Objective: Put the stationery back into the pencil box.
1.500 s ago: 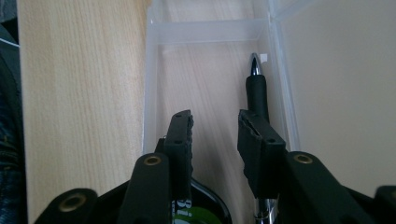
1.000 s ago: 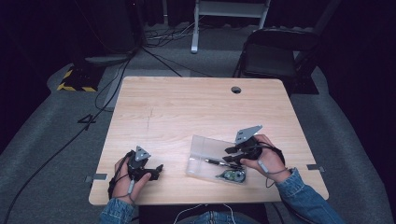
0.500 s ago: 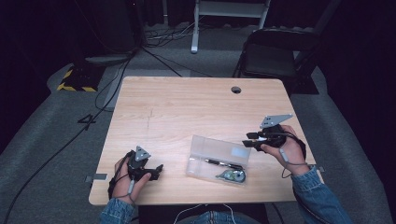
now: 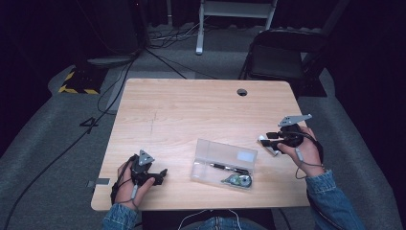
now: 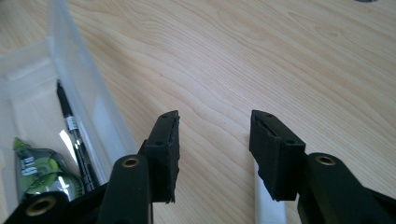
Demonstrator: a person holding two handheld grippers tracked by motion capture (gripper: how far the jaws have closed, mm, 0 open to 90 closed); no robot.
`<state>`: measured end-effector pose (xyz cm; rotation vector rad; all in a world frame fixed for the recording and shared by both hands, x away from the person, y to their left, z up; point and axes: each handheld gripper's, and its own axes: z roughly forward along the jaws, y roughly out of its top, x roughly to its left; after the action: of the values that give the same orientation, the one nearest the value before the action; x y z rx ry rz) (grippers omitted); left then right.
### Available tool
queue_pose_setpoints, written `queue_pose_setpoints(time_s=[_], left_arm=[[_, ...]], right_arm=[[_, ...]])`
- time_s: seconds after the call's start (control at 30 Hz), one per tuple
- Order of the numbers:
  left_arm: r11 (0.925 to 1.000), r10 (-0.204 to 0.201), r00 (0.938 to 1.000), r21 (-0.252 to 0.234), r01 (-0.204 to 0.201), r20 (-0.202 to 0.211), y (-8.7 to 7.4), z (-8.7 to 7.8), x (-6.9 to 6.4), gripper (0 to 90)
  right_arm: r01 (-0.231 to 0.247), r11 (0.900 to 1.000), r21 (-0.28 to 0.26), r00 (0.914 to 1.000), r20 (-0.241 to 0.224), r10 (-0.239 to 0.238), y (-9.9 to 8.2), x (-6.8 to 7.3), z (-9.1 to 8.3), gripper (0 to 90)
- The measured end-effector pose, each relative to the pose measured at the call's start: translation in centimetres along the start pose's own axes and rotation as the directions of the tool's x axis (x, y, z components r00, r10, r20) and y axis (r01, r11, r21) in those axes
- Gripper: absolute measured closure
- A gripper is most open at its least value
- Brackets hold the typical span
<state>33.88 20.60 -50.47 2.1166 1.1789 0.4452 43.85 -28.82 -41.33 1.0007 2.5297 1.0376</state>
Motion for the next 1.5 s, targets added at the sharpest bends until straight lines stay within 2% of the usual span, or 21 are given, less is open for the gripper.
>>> queue_pose_setpoints(time_s=[0.27,0.33,0.47,0.6,0.77,0.87,1.0,1.23,1.3,1.47,1.5], left_arm=[[1.0,0.0,1.0,0.0,0.0,0.0,0.0,0.0,0.0,14.8],[1.0,0.0,1.0,0.0,0.0,0.0,0.0,0.0,0.0,14.8],[1.0,0.0,1.0,0.0,0.0,0.0,0.0,0.0,0.0,14.8],[1.0,0.0,1.0,0.0,0.0,0.0,0.0,0.0,0.0,14.8],[1.0,0.0,1.0,0.0,0.0,0.0,0.0,0.0,0.0,14.8],[1.0,0.0,1.0,0.0,0.0,0.0,0.0,0.0,0.0,14.8],[1.0,0.0,1.0,0.0,0.0,0.0,0.0,0.0,0.0,14.8],[1.0,-0.001,1.0,0.0,0.001,0.0,0.0,0.0,0.0,14.8],[1.0,0.0,1.0,0.0,0.0,0.0,0.0,0.0,0.0,14.8],[1.0,-0.002,1.0,-0.001,0.002,0.0,0.0,0.0,0.0,14.8],[1.0,-0.002,1.0,-0.001,0.002,0.0,0.0,0.0,0.0,14.8]], right_arm=[[-0.045,0.9985,0.03,0.9983,0.038,0.043,-0.8,-1.1,0.6,49.1],[-0.062,0.9965,0.055,0.9963,0.062,0.059,-1.2,-1.6,0.9,44.7],[-0.087,0.9935,0.073,0.994,0.073,0.082,-1.6,-2.1,1.4,40.9],[-0.095,0.9907,0.097,0.9921,0.091,0.087,-2.0,-2.5,1.8,40.0],[-0.102,0.9864,0.129,0.9907,0.103,0.089,-2.4,-3.0,2.1,39.5],[-0.092,0.9831,0.158,0.9898,0.122,0.073,-2.7,-3.2,2.6,39.3],[-0.094,0.9776,0.188,0.9902,0.12,0.072,-3.1,-3.4,3.2,38.7],[-0.097,0.9715,0.216,0.9906,0.116,0.073,-3.5,-3.6,3.7,39.2],[-0.096,0.9723,0.213,0.9899,0.123,0.071,-3.7,-3.7,3.9,39.4],[-0.084,0.9693,0.231,0.991,0.121,0.057,-3.8,-3.8,4.1,43.8],[-0.078,0.9675,0.24,0.9912,0.122,0.05,-3.9,-3.8,4.1,47.2]])
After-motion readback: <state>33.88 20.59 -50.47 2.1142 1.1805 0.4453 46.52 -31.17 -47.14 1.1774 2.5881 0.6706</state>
